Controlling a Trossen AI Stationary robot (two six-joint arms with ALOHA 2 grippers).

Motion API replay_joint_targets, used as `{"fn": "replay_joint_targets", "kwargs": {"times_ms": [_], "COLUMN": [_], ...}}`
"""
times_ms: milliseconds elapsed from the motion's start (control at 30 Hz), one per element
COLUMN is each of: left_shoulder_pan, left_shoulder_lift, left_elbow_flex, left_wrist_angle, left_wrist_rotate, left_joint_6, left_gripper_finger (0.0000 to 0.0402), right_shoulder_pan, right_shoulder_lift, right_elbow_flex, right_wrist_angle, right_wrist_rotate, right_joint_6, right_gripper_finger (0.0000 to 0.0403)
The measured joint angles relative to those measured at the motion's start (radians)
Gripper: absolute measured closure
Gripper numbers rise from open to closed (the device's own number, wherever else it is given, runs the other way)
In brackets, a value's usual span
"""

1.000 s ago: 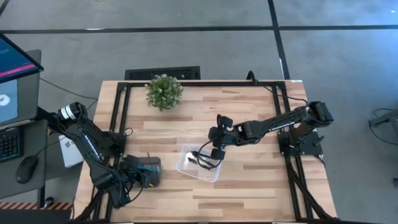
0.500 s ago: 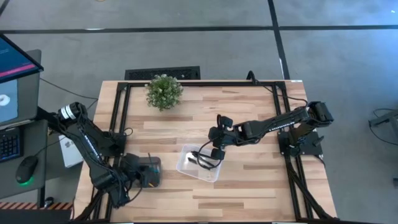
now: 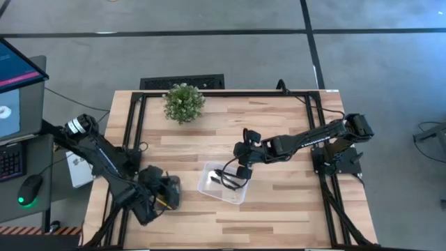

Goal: Sort pens & pencils
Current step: Put the green pencil into the black bin

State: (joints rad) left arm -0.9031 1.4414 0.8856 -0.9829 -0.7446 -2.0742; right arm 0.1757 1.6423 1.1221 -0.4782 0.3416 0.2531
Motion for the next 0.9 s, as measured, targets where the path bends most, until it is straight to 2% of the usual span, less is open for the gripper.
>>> {"fn": "replay_joint_targets", "kwargs": {"times_ms": [167,567,733,900], "left_shoulder_pan": [0.043,0.055,0.055,0.055], "left_shoulder_lift": [0.0,0.0,0.0,0.0], "left_elbow_flex": [0.0,0.0,0.0,0.0], "left_wrist_angle": [0.023,0.0,0.01,0.009], "left_wrist_rotate": [0.035,0.131,0.06,0.058], "left_joint_6": [0.07,0.06,0.07,0.073], "left_gripper_finger": [0.031,0.031,0.031,0.031], "right_shoulder_pan": [0.0,0.0,0.0,0.0], "right_shoulder_lift": [0.0,0.0,0.0,0.0], "right_elbow_flex": [0.0,0.0,0.0,0.0], "right_wrist_angle": [0.0,0.0,0.0,0.0], "right_wrist_rotate": [0.0,0.0,0.0,0.0], "right_joint_6": [0.0,0.0,0.0,0.0], "right_gripper_finger": [0.0265,0.0265,0.0265,0.0265]}}
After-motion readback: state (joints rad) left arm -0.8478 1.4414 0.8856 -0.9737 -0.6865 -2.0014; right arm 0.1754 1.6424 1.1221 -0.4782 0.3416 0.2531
